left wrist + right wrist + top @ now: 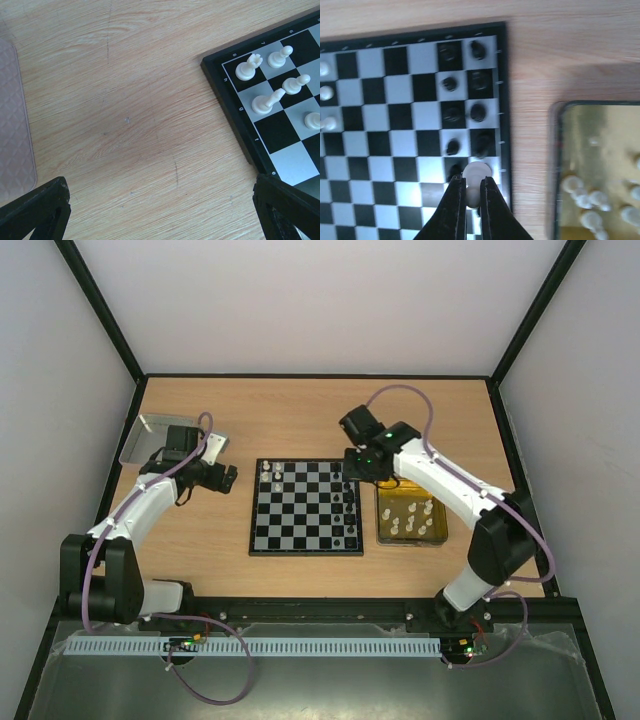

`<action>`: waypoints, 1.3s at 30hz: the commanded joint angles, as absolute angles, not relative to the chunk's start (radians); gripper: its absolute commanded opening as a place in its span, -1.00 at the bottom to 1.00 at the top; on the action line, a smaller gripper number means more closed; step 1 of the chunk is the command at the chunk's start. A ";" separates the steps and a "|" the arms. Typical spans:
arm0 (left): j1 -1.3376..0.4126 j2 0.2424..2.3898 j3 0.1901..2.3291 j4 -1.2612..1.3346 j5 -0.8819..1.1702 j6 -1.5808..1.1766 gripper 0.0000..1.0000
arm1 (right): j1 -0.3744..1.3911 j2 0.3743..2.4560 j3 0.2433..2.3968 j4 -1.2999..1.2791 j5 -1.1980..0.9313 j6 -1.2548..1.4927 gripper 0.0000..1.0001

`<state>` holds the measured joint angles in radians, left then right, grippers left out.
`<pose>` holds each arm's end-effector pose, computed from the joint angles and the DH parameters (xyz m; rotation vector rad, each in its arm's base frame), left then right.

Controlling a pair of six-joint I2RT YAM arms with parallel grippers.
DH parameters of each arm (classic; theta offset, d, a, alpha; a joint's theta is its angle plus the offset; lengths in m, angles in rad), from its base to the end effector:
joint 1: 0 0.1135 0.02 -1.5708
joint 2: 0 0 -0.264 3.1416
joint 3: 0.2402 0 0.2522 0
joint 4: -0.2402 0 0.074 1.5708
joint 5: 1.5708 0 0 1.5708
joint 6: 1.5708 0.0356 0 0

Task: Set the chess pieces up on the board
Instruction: Pick up the chess piece from the storage box, then place the chess piece on the chessboard.

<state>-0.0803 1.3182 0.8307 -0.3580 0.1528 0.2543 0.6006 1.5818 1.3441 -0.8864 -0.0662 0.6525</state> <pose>0.2697 -0.0271 0.2257 0.4693 2.3596 -0.1041 0.2647 0.1842 0.2793 0.0513 2.7835 0.4454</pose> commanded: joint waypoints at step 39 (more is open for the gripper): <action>-0.058 1.321 0.824 -0.332 0.052 0.236 0.99 | 0.944 2.229 1.910 -0.882 -0.172 0.751 -0.96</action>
<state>-0.0666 1.3163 0.8307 -0.3416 0.0589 0.2420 0.9382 2.2059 1.8755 -0.8436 -0.1741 0.7559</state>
